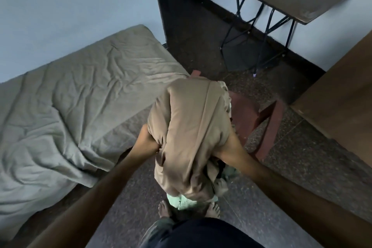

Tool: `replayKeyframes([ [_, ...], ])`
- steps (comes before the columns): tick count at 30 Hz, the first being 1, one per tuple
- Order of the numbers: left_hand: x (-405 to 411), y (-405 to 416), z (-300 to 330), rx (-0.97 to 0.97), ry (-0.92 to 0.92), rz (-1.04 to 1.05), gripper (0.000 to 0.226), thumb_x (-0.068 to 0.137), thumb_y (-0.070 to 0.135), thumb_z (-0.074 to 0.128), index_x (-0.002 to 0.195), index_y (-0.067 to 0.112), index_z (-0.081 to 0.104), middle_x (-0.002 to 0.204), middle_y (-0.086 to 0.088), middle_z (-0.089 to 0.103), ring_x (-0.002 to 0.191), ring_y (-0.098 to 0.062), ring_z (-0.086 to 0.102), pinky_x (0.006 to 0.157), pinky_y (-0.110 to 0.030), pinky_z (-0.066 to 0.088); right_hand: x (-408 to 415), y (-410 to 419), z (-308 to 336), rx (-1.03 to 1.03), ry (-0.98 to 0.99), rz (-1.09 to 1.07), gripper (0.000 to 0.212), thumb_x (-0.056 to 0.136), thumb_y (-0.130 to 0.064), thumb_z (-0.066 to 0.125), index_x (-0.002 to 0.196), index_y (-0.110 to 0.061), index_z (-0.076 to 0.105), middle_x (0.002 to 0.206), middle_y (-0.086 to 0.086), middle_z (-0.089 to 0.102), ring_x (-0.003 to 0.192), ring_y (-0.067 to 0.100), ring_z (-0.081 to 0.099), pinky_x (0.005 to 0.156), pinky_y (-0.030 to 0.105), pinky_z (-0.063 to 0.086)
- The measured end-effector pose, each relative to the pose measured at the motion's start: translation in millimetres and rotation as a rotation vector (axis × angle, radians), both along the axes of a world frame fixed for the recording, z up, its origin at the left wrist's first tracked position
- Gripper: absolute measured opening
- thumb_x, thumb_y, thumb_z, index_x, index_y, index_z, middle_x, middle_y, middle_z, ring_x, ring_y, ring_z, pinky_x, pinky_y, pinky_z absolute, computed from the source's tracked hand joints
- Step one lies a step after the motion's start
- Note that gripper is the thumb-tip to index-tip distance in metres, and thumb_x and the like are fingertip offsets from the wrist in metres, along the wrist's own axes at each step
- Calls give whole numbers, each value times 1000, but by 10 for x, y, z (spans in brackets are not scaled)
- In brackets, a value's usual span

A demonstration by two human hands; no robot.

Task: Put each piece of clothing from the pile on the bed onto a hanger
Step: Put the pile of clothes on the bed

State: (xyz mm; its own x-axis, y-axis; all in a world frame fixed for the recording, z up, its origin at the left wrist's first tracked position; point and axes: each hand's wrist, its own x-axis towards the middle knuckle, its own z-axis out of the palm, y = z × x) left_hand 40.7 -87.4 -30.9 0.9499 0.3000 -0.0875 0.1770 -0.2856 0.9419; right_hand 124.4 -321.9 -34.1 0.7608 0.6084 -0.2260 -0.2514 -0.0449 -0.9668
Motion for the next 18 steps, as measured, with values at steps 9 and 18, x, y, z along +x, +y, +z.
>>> replayKeyframes([
  [9,-443,1001,706,-2,-218,274,32,78,-20,62,90,9,61,73,23,71,68,9,64,59,-9,49,-141,1322,835,16,-220,21,74,68,21,79,122,-15,45,92,-21,75,90,-10,67,74,11,52],
  [18,-1379,2987,1653,103,-445,619,27,78,8,61,104,15,64,94,12,72,89,2,66,76,-21,53,-664,3753,1538,138,-404,206,76,70,18,79,134,-3,44,99,-8,72,96,1,69,78,18,54],
])
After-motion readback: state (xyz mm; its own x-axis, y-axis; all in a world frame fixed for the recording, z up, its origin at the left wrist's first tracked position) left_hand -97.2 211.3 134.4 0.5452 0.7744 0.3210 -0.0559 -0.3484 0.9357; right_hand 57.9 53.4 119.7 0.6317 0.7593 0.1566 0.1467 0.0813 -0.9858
